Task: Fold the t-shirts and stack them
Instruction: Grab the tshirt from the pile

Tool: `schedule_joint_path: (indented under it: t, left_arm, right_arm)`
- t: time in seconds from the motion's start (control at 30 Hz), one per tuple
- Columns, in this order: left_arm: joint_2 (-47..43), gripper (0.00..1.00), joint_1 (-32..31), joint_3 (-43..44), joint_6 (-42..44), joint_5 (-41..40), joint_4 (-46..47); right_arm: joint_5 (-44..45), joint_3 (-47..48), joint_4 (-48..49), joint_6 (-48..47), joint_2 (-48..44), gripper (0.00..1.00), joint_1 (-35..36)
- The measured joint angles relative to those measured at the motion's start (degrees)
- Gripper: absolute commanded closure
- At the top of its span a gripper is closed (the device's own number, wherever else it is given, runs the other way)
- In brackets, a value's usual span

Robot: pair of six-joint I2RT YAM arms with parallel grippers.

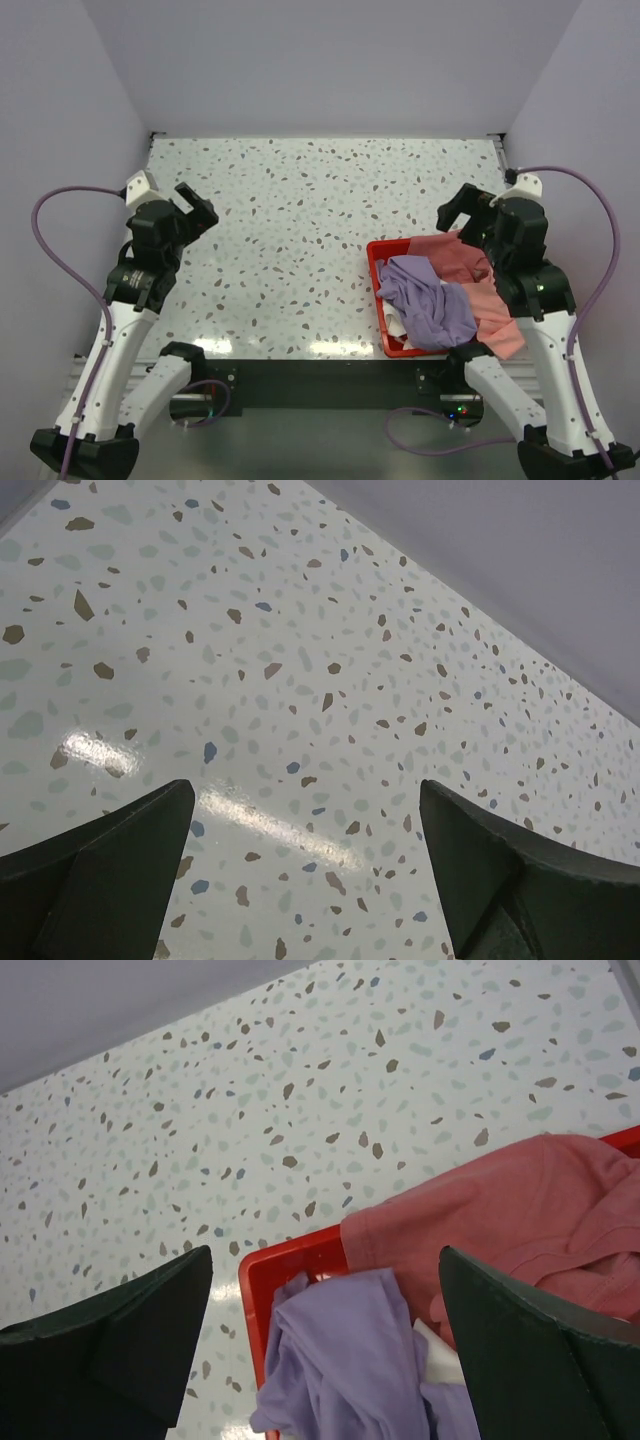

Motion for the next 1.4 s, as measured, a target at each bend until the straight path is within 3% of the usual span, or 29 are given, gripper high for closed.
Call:
schedule_joint_path:
  t: [0.3, 0.53, 0.73, 1.13, 1.23, 1.27, 1.33, 1.4]
  left_arm:
    - [-0.6, 0.0, 0.0, -0.3, 0.0, 0.0, 0.0]
    - [-1.1, 0.0, 0.0, -0.3, -0.4, -0.8, -0.5]
    - [-1.1, 0.0, 0.0, -0.3, -0.4, -0.6, -0.8]
    - [-4.0, 0.0, 0.0, -3.0, -0.5, -0.2, -1.0]
    - [-3.3, 0.0, 0.0, -3.0, -0.6, 0.0, -0.9]
    - [-2.9, 0.0, 0.0, -3.0, -0.6, 0.0, -0.9]
    - [-2.2, 0.0, 0.0, -3.0, -0.6, 0.2, -0.9]
    - [-1.9, 0.0, 0.0, -3.0, -0.6, 0.3, -0.9]
  right_arm:
    - [-6.4, 0.5, -1.9, -3.2, -0.7, 0.01, 0.0]
    - [-14.9, 5.8, -9.2, -4.7, 9.5, 0.01, 0.0]
    - [-19.4, 1.8, -12.9, -5.3, 12.8, 0.01, 0.1]
    - [-10.4, -9.2, -20.3, -1.3, 15.4, 0.03, 10.8]
    - [-9.0, -10.9, -20.5, 0.1, 16.2, 0.16, 11.4]
    - [-8.9, -11.6, -20.4, 0.5, 16.2, 0.26, 11.4]
    - [-8.7, -12.6, -20.4, 0.5, 16.2, 0.61, 11.4]
    - [-8.0, -12.8, -20.5, 0.8, 16.2, 0.84, 11.4]
